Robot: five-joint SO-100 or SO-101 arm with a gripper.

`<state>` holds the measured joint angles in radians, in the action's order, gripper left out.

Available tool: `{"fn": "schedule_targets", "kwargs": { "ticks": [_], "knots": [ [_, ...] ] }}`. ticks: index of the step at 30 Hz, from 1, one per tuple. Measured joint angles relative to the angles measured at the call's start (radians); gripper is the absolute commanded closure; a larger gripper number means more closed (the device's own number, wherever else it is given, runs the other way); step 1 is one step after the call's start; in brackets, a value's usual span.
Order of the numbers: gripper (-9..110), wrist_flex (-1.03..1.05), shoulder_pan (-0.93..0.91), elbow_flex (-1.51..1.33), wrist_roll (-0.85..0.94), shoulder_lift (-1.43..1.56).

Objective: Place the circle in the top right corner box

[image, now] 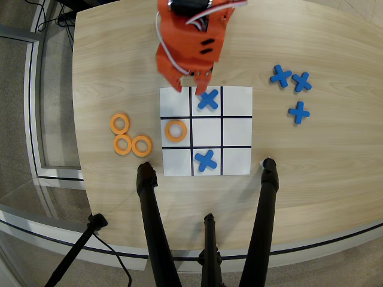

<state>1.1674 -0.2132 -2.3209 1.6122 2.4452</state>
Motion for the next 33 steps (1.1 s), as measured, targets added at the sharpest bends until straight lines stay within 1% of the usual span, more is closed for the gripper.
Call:
{"fn": "schedule_targets", "kwargs": {
  "ticks": [7, 11, 17, 20, 25, 33],
  "knots": [
    [88, -0.097, -0.080, 0.298, -0.029, -0.393],
    [88, -0.164, -0.114, 0.408, -0.032, -0.588],
    [88, -0.206, -0.155, 0.568, -0.038, -0.830],
    [86, -0.232, -0.172, 0.627, -0.038, -0.925],
    [86, -0.255, -0.187, 0.735, -0.038, -1.071],
    [86, -0.255, -0.219, 0.864, -0.038, -1.201]
  ]
}}
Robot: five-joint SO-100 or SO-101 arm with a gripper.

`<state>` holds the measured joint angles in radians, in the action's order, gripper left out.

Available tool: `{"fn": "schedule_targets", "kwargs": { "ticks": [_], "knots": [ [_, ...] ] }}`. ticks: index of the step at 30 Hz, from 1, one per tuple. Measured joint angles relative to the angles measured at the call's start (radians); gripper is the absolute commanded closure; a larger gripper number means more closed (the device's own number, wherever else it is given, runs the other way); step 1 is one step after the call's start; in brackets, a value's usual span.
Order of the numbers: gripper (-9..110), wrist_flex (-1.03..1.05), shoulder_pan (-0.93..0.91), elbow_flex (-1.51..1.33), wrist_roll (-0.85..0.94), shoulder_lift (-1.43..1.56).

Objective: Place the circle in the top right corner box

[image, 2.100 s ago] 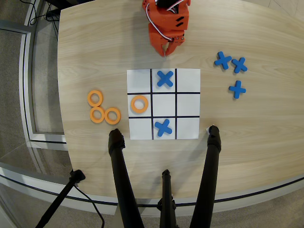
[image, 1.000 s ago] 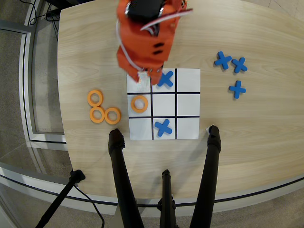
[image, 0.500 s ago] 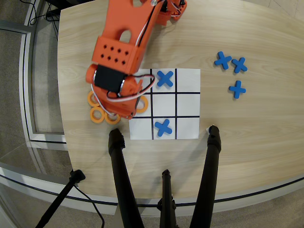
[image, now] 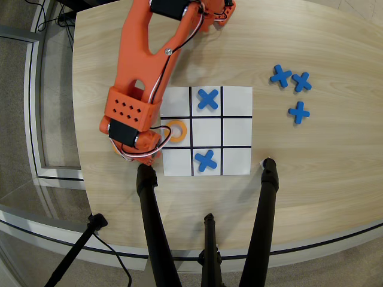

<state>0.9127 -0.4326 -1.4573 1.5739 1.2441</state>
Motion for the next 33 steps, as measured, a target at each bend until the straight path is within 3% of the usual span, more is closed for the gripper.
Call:
{"fn": "schedule_targets", "kwargs": {
  "ticks": [33],
  "knots": [
    [86, -0.006, -0.003, 0.114, -0.028, -0.192]
  ]
}}
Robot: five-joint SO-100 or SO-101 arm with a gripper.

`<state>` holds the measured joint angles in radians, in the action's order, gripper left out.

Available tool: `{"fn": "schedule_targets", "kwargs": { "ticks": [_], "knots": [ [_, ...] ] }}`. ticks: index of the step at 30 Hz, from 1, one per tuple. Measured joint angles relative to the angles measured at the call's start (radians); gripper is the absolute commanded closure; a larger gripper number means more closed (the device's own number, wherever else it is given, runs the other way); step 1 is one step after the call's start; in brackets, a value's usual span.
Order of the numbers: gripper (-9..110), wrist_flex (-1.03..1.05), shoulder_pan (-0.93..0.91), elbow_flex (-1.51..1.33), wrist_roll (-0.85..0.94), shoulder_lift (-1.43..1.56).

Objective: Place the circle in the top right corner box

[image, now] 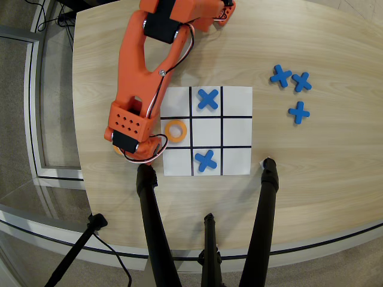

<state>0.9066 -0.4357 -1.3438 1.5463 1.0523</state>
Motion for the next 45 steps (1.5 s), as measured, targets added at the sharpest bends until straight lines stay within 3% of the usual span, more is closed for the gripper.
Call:
{"fn": "schedule_targets", "kwargs": {
  "ticks": [18, 45],
  "knots": [
    [86, 0.005, 0.000, 0.002, -0.006, -0.025],
    [93, 0.232, -0.008, 0.009, -0.008, -0.014]
  ]
}}
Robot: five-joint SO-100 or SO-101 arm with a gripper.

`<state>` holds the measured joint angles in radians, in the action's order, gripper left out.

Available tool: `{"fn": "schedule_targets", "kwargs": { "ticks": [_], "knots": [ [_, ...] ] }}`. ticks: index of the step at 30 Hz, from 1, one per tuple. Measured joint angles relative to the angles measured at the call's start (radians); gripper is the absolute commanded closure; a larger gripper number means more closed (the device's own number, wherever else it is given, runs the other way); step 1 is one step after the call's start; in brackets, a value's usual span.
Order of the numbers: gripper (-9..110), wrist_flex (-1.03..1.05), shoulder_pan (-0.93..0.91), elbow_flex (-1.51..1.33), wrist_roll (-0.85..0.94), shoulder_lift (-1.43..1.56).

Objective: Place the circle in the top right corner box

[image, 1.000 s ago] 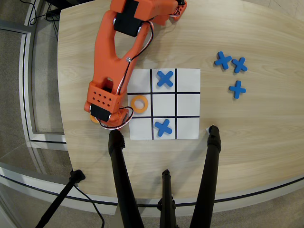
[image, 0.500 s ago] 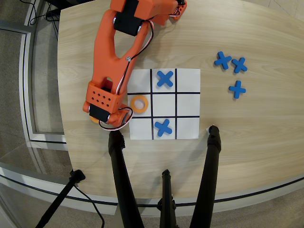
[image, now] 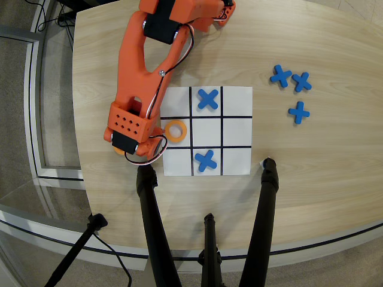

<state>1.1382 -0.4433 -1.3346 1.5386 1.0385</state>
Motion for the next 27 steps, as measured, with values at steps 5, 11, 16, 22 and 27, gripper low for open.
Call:
{"fn": "schedule_targets", "kwargs": {
  "ticks": [5, 11, 16, 22, 27],
  "knots": [
    [93, 0.002, -0.015, -0.038, 0.005, 0.028],
    [93, 0.009, -0.035, -0.117, 0.032, 0.078],
    [93, 0.009, -0.044, -0.176, 0.054, 0.117],
    [93, 0.012, -0.074, -0.224, 0.084, 0.147],
    [93, 0.012, -0.126, -0.275, 0.124, 0.178]
  ]
}}
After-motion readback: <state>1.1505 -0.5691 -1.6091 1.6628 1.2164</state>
